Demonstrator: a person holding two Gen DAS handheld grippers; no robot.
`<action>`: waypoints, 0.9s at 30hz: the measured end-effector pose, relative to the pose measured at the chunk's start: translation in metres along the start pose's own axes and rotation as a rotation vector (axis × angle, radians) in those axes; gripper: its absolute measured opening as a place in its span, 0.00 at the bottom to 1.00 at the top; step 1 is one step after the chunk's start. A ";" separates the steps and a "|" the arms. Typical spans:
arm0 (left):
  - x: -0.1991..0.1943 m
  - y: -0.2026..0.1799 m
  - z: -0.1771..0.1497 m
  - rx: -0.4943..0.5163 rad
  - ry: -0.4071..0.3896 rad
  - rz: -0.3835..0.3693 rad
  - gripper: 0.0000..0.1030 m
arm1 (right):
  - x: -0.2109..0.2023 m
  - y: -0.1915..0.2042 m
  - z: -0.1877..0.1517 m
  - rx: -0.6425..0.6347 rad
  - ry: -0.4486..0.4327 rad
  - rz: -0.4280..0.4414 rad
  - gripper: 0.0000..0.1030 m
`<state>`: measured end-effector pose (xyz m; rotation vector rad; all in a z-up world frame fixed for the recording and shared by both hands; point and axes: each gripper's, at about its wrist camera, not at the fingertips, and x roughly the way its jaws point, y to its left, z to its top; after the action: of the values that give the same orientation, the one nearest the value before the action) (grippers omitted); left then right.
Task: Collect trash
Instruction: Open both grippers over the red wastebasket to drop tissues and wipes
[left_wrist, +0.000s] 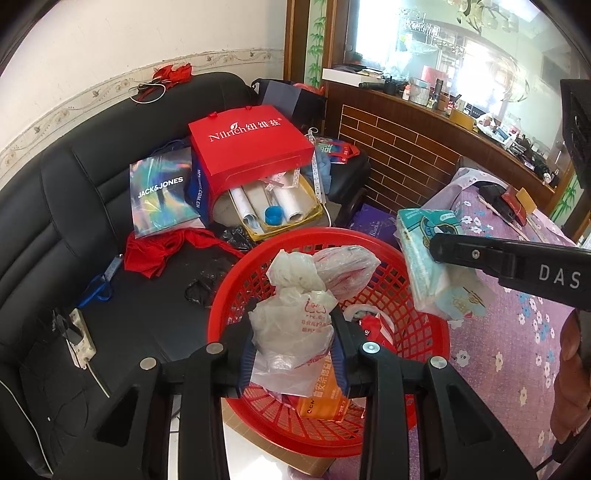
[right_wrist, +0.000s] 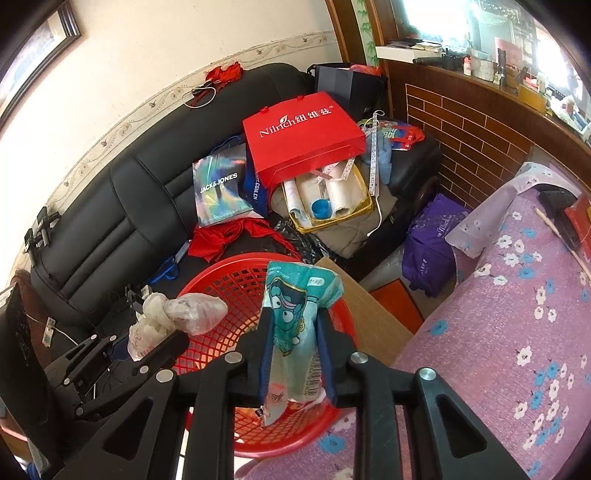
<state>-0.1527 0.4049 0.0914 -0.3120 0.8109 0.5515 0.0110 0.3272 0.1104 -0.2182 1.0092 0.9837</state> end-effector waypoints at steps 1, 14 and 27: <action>0.000 0.000 0.000 0.000 -0.001 0.002 0.33 | 0.001 0.000 0.001 0.000 0.001 0.002 0.28; -0.011 0.003 -0.005 -0.046 -0.032 0.004 0.80 | -0.018 -0.006 -0.005 0.027 -0.029 -0.014 0.51; -0.069 -0.019 -0.031 -0.055 -0.117 0.160 0.93 | -0.077 0.000 -0.056 -0.123 -0.092 -0.227 0.82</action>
<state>-0.1985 0.3513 0.1239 -0.2641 0.7124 0.7357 -0.0360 0.2500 0.1400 -0.3779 0.8205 0.8408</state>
